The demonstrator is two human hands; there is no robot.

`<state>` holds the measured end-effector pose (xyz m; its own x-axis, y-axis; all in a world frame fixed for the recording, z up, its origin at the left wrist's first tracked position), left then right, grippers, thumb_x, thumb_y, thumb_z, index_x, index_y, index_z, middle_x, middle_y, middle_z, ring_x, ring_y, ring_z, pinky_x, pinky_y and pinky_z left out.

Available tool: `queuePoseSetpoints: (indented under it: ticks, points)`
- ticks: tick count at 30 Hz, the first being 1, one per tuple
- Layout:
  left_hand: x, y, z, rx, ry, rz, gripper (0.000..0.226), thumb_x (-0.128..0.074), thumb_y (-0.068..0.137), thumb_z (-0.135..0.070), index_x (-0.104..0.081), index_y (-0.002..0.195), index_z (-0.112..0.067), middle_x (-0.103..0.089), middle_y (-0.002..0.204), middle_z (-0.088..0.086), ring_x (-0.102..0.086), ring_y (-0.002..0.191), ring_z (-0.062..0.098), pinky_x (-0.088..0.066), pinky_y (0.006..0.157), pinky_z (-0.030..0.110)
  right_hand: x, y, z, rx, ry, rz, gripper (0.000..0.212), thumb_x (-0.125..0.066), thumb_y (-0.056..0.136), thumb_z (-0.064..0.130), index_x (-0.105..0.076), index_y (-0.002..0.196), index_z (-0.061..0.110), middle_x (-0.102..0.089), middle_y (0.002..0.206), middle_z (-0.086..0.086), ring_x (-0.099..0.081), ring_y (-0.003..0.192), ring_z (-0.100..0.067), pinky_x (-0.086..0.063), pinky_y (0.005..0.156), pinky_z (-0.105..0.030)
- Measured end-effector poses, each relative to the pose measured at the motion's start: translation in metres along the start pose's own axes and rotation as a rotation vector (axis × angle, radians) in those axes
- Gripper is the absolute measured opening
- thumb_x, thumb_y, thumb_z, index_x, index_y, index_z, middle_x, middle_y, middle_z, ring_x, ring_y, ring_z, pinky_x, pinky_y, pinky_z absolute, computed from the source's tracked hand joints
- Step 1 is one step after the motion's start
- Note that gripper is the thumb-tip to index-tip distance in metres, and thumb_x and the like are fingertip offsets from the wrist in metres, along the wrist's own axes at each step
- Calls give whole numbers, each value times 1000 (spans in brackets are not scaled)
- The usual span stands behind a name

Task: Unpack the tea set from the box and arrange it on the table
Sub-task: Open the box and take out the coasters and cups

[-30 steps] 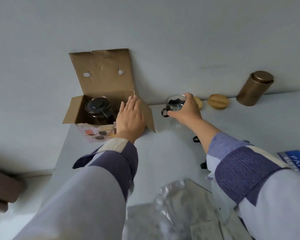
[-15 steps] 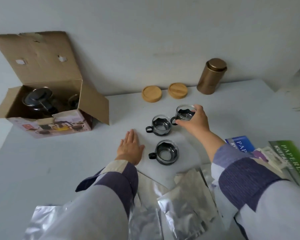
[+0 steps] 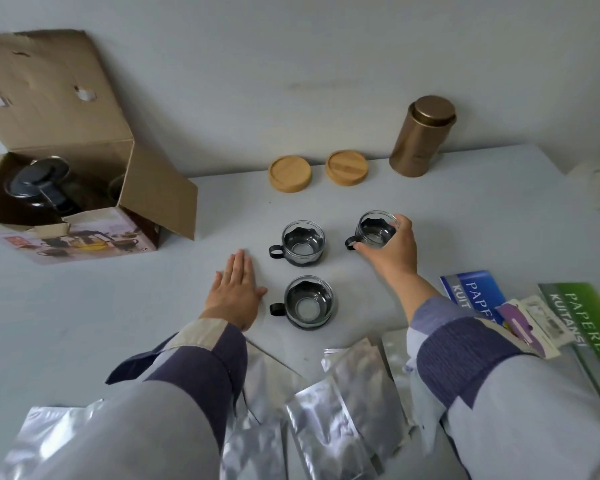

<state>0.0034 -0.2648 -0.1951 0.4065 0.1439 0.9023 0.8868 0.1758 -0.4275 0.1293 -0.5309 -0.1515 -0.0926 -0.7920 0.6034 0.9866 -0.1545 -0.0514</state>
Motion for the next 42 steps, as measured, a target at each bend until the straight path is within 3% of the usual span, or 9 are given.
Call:
queuePoseSetpoints:
  ticks: [5,11,14,17,24,29,35,39,42]
  points:
    - [1,-1,-1,2,3,4,67,-16,103,-41,18,149,-6,26,156,9,21,145,23,1,120,41,-2,-2,-2,-12,12,31,105,-89,59,26,-27,142,7,-40,143,-10,-44,130,-26,-37,108,-33]
    - [2,-2,-1,-5,-11,1,67,-16,103,-41,17,149,-5,26,157,9,20,145,23,2,119,41,6,-9,7,-77,-130,215,133,-87,63,24,11,151,11,-8,158,-10,-13,147,-24,-16,119,-34]
    - [6,-3,-1,-6,-76,-12,69,-24,103,-39,14,150,-5,22,158,8,17,147,22,0,120,41,14,-16,25,-33,-393,273,123,-78,72,25,16,150,12,1,160,-8,0,148,-26,-11,120,-45]
    - [17,-4,3,-24,-154,-34,75,-39,100,-36,5,152,-7,10,161,7,6,149,22,-5,121,38,15,-24,52,8,-520,305,102,-65,81,24,9,151,15,3,160,-3,8,148,-24,-5,120,-47]
    - [87,-25,51,-73,-206,-280,47,-45,97,-22,-39,144,-23,-21,158,-2,-25,143,21,-24,115,38,-36,-52,135,222,-611,400,67,-56,86,21,-28,147,14,-13,155,-6,-14,142,-27,-29,113,-42]
    - [143,-48,125,-27,-259,-564,36,-48,95,-14,-57,129,-20,-37,150,0,-37,135,23,-38,107,42,-106,-82,198,377,-533,502,54,-55,90,19,-40,141,13,-23,150,-8,-25,139,-26,-31,110,-35]
    - [170,-60,223,140,-247,-731,41,-44,99,-24,-46,140,-16,-33,153,2,-26,143,22,-22,117,40,-184,-121,286,579,-419,498,47,-54,91,18,-49,137,11,-42,142,-10,-41,133,-26,-31,106,-27]
    - [169,-41,268,193,-185,-608,54,-41,100,-36,-29,148,-16,-18,159,3,-7,148,22,-6,121,43,-226,-135,330,629,-289,450,38,-53,91,12,-56,129,12,-54,132,-8,-54,118,-25,-44,101,-35]
    - [163,-23,293,211,-104,-494,66,-35,99,-47,-15,152,-14,-3,162,2,6,149,19,2,120,46,-261,-133,347,644,-293,453,39,-57,89,12,-58,127,18,-57,131,-4,-55,119,-23,-48,99,-41]
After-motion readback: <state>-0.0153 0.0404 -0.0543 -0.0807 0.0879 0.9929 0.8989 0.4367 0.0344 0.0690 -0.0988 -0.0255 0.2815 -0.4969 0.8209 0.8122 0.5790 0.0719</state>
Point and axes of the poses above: each hand's wrist, its own y-axis towards the middle knuckle, its own x-axis out of the back of the hand, z = x × y, the point moved 7 cm from there along y, towards the middle knuckle
